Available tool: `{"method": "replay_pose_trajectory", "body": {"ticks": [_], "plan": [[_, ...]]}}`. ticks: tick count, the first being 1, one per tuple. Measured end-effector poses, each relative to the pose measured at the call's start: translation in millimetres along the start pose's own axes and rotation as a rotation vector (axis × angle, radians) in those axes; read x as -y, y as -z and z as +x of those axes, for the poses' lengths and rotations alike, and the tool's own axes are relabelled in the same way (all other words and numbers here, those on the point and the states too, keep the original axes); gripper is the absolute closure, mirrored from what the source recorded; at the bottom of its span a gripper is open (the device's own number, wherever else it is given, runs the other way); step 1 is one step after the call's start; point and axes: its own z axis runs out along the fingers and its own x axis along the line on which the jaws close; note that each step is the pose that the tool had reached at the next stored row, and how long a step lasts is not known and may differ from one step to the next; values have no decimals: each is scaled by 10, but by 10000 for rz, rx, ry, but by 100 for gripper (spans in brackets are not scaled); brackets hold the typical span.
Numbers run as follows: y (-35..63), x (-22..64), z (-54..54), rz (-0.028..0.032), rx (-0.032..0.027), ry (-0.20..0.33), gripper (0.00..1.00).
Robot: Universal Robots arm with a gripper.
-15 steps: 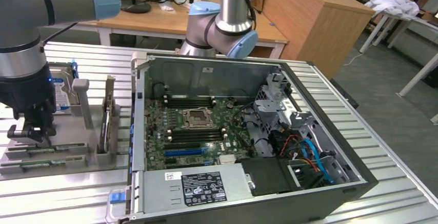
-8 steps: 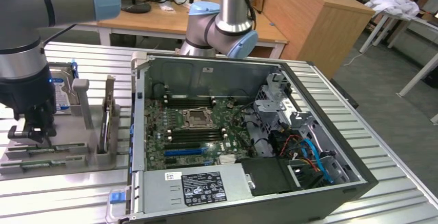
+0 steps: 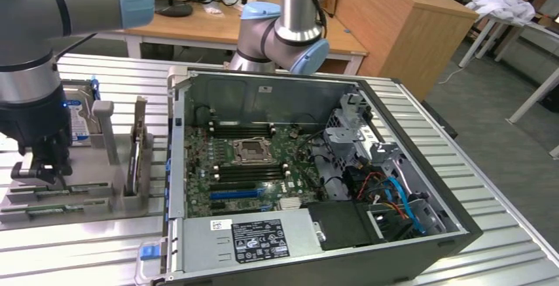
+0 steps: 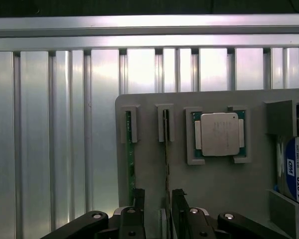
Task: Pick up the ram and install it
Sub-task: 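Pick up the ram and move it above insertion slot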
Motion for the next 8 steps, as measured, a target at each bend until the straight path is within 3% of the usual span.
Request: {"method": "replay_pose_trajectory", "body": {"ticks": [8], "plan": [[-16,0,0,1,1,0,64]]}}
